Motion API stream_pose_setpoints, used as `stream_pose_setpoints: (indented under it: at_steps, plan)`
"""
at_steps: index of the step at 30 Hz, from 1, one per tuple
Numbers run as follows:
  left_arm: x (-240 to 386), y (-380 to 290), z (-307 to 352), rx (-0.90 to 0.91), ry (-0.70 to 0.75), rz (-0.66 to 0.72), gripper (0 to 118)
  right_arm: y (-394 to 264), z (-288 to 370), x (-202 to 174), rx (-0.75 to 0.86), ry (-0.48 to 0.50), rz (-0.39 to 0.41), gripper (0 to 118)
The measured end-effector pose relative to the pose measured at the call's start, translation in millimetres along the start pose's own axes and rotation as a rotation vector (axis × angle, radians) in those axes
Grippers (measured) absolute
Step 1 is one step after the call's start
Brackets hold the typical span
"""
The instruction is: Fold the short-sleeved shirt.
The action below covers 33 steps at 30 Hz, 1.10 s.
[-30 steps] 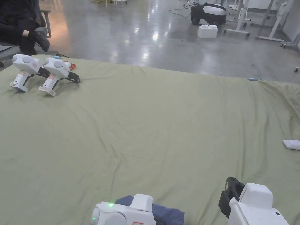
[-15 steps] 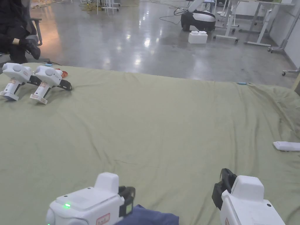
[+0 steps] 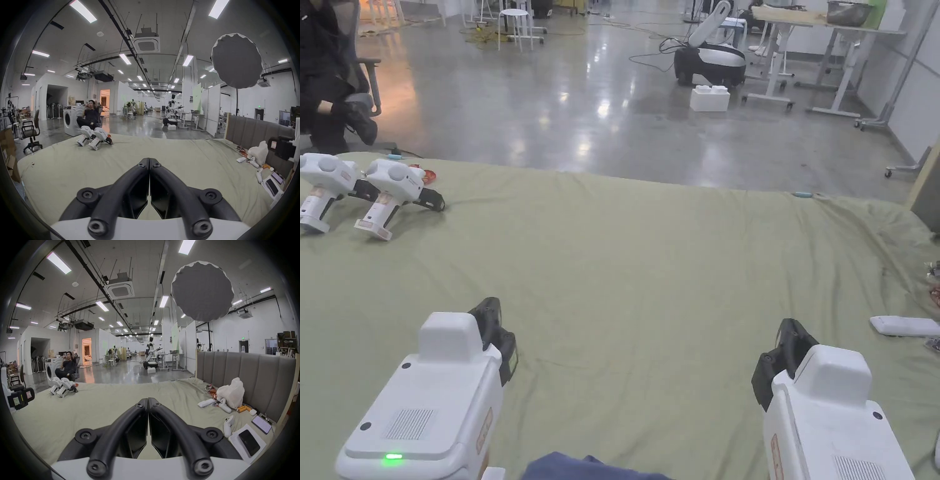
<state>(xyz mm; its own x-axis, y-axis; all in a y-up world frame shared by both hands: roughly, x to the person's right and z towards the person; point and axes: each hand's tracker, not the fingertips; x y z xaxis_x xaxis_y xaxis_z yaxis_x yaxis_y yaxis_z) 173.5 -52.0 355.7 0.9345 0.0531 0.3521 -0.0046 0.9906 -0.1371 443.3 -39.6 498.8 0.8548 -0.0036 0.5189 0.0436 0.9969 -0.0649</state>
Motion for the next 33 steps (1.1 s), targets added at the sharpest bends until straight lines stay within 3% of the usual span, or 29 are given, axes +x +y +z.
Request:
stream_pose_setpoints:
  at_steps: [9, 14, 21, 25, 27, 29, 31, 32, 33]
  plan:
    - [-18.3, -2.1, 8.4, -0.013, 0.003, -0.051, 2, 1.9, 3.7, 0.9, -0.017, -0.005, 0.019, 0]
    - [-42.0, -23.0, 12.1, -0.148, -0.034, -0.036, 2, -30.9, 20.9, -17.0, -0.169, 0.109, 0.063, 0]
    - [-73.3, -66.5, 19.2, -0.361, -0.098, 0.065, 2, -106.6, 43.4, -80.5, -0.420, 0.331, 0.120, 0]
    - [-88.2, -86.3, 20.0, -0.483, -0.177, 0.162, 4, -142.9, 43.4, -100.2, -0.476, 0.326, 0.165, 0]
    - [-96.9, -95.1, 19.1, -0.556, -0.240, 0.251, 17, -162.9, 42.6, -100.9, -0.510, 0.293, 0.206, 0]
    - [-104.9, -103.0, 16.7, -0.605, -0.295, 0.316, 34, -179.5, 42.1, -94.3, -0.564, 0.259, 0.182, 0]
    - [-111.0, -111.6, 12.6, -0.672, -0.384, 0.359, 37, -186.5, 42.3, -87.4, -0.576, 0.249, 0.170, 0]
    - [-113.3, -115.8, 9.0, -0.702, -0.417, 0.383, 46, -187.3, 42.4, -84.2, -0.573, 0.251, 0.169, 0]
    - [-114.5, -120.9, 4.1, -0.746, -0.456, 0.417, 69, -186.8, 41.5, -82.2, -0.572, 0.253, 0.167, 0]
